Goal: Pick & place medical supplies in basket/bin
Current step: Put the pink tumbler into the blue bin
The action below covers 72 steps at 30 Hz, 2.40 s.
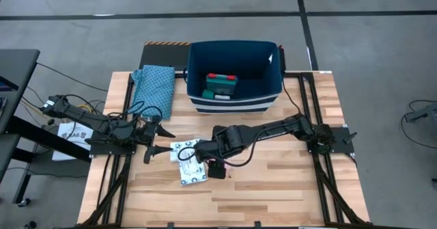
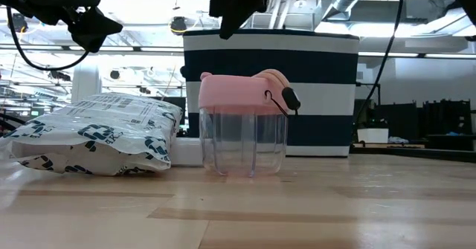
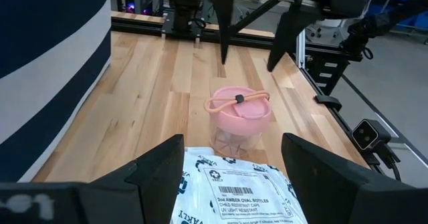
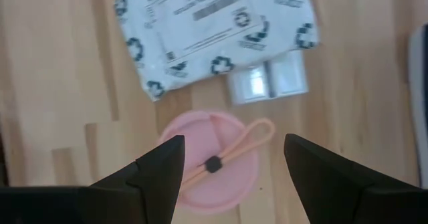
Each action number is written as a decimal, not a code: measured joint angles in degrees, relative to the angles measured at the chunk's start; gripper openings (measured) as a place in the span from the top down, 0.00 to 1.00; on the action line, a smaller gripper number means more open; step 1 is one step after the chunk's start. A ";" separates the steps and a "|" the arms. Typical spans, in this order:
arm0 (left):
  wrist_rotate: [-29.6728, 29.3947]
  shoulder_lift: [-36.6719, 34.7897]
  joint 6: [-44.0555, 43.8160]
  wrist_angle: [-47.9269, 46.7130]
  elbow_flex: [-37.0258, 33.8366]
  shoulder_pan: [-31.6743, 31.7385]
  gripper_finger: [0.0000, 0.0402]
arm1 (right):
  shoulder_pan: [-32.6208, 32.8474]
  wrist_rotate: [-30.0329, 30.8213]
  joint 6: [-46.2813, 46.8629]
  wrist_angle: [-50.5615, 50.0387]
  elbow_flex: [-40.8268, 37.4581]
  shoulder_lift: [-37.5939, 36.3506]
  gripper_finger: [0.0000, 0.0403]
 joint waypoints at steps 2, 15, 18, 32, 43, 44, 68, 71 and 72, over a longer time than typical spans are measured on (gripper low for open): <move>0.00 -0.01 0.00 0.00 0.00 0.01 0.40 | -0.04 0.96 0.93 -0.38 0.00 0.00 0.38; -0.04 0.01 -0.02 0.03 0.00 -0.01 0.40 | -1.46 2.17 3.15 7.53 -12.61 -4.95 0.38; -0.07 -0.01 -0.02 0.30 0.00 0.00 0.40 | -1.96 2.17 4.46 13.44 -20.47 -10.02 0.38; -0.44 -0.02 -0.49 0.54 0.00 0.01 0.40 | -2.62 -2.63 10.02 37.92 -46.51 -22.23 0.38; -0.46 -0.02 -1.33 0.45 0.00 -0.01 0.40 | -3.95 -5.87 11.99 45.47 -50.79 -22.00 0.38; -0.46 -0.02 -1.33 0.45 0.00 0.00 0.40 | -4.12 -6.34 12.58 46.12 -51.05 -22.03 0.38; -0.46 -0.02 -1.31 0.24 0.00 0.01 0.40 | -6.57 -10.48 16.27 45.60 -51.52 -21.51 0.38; -0.46 -0.02 -1.31 0.23 0.00 0.01 0.40 | -7.01 -10.95 16.15 45.64 -51.52 -21.51 0.38; -0.46 -0.01 -1.31 0.22 0.00 0.00 0.40 | -7.18 -11.40 16.13 45.62 -51.52 -21.51 0.38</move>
